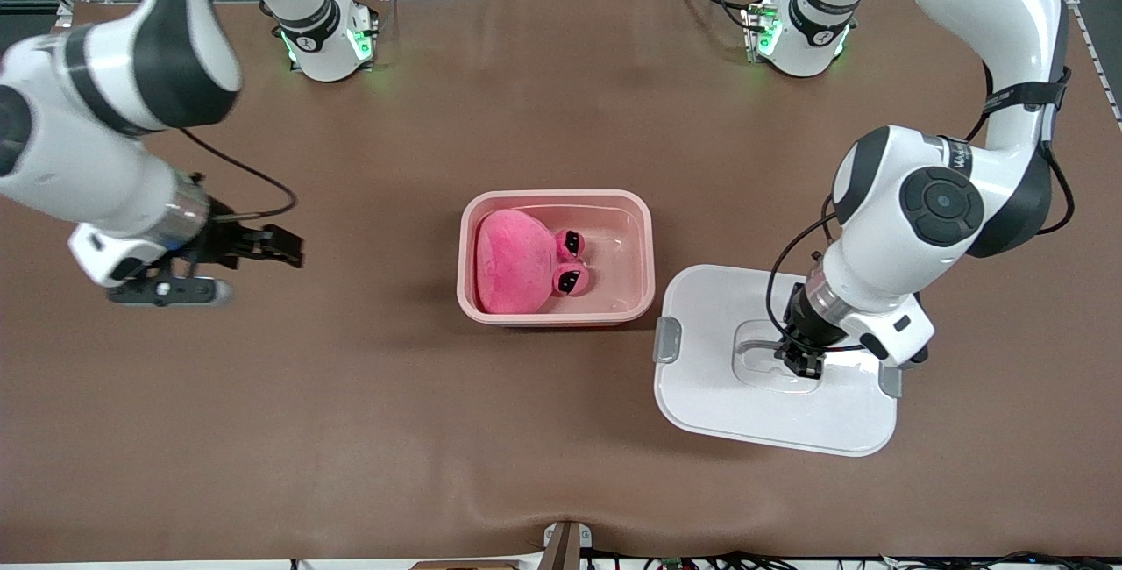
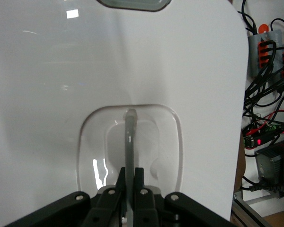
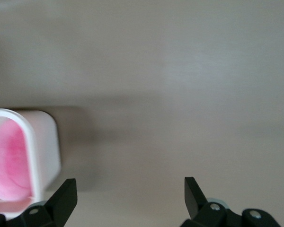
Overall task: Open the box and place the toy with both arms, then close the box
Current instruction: 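Carry the lid over the tray with the left gripper while the right gripper retracts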
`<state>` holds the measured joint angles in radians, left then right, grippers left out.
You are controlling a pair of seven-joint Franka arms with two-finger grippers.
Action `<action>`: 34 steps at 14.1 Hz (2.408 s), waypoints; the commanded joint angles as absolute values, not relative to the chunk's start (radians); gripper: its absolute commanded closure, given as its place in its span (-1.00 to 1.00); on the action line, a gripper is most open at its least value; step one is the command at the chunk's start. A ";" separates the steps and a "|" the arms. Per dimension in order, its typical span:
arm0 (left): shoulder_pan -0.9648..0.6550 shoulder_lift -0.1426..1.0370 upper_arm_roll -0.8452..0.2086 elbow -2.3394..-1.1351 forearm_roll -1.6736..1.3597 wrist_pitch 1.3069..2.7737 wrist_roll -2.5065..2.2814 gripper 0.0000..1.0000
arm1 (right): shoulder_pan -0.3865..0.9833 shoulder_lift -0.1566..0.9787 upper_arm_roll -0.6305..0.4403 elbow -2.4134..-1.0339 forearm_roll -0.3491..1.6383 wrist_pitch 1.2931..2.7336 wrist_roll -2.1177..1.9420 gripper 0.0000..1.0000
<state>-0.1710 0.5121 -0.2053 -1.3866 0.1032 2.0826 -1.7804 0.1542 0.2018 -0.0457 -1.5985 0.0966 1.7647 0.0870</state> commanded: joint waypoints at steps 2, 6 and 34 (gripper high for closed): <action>-0.219 0.494 -0.218 -1.399 0.115 2.079 -1.879 1.00 | 0.005 0.066 -0.025 -1.730 0.106 1.740 -0.078 -1.00; -0.281 0.503 -0.216 -1.399 0.124 2.085 -1.985 1.00 | -0.052 -0.009 -0.028 -1.730 0.089 1.686 -0.178 -1.00; -0.612 0.575 -0.212 -1.399 0.298 2.232 -2.511 1.00 | -0.095 -0.046 -0.023 -1.525 0.064 1.424 -0.073 -1.00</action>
<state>-0.5949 0.5809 -0.2185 -1.3967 0.2711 2.2019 -2.4902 -0.0722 -0.0503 -0.0384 -1.5509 0.0641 1.4410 -0.0642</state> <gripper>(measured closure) 0.930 0.000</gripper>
